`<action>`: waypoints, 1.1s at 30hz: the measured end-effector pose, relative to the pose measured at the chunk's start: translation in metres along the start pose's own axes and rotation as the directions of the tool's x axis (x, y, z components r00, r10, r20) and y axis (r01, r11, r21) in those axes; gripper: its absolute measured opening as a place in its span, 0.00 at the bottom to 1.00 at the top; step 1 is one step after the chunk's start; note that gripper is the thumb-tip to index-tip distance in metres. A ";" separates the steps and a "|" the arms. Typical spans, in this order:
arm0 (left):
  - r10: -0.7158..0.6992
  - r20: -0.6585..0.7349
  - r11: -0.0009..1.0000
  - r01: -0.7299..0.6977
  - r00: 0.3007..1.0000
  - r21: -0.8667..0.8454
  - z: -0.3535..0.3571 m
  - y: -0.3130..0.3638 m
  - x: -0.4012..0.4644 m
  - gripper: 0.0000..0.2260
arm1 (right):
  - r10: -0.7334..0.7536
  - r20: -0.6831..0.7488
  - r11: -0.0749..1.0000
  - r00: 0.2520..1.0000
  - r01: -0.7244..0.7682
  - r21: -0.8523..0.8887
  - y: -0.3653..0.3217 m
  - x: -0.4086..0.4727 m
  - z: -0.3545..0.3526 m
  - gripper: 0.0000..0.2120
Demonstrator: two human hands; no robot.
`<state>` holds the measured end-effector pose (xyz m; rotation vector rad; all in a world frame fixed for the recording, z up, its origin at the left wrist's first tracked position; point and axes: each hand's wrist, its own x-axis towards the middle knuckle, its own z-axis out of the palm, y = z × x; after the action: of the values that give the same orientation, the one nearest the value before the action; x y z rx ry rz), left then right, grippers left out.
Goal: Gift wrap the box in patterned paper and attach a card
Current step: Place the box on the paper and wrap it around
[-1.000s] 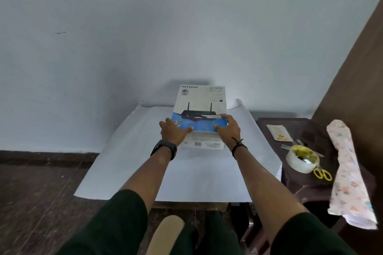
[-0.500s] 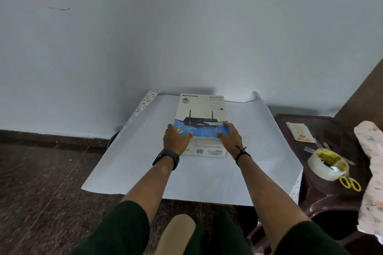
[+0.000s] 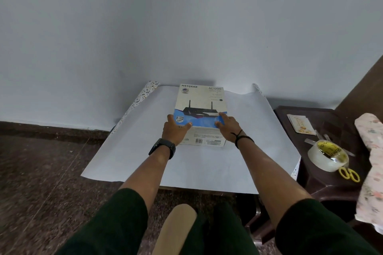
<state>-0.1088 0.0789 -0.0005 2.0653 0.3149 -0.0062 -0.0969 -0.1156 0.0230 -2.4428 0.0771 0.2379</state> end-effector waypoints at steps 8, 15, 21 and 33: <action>0.002 0.031 0.997 0.001 1.000 -0.073 -0.001 -0.001 0.007 0.21 | 0.004 0.000 1.000 1.000 -0.004 0.018 0.001 0.003 0.001 0.24; -0.089 0.016 0.983 0.091 0.996 -0.161 -0.001 -0.020 0.002 0.20 | 0.114 -0.014 0.919 0.993 -0.100 0.380 0.006 -0.006 0.008 0.37; -0.093 0.122 0.946 0.050 0.988 0.319 0.009 -0.054 -0.002 0.17 | 0.196 0.074 0.783 0.978 -0.201 0.588 0.014 -0.006 0.009 0.24; -0.034 0.137 0.834 -0.047 0.990 0.550 0.007 -0.057 0.003 0.17 | 0.192 0.111 0.810 0.975 -0.221 0.544 0.012 0.000 0.015 0.25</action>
<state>-0.1176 0.0997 -0.0538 2.6275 0.2333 -0.2691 -0.1001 -0.1147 0.0040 -1.8415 0.3452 0.3236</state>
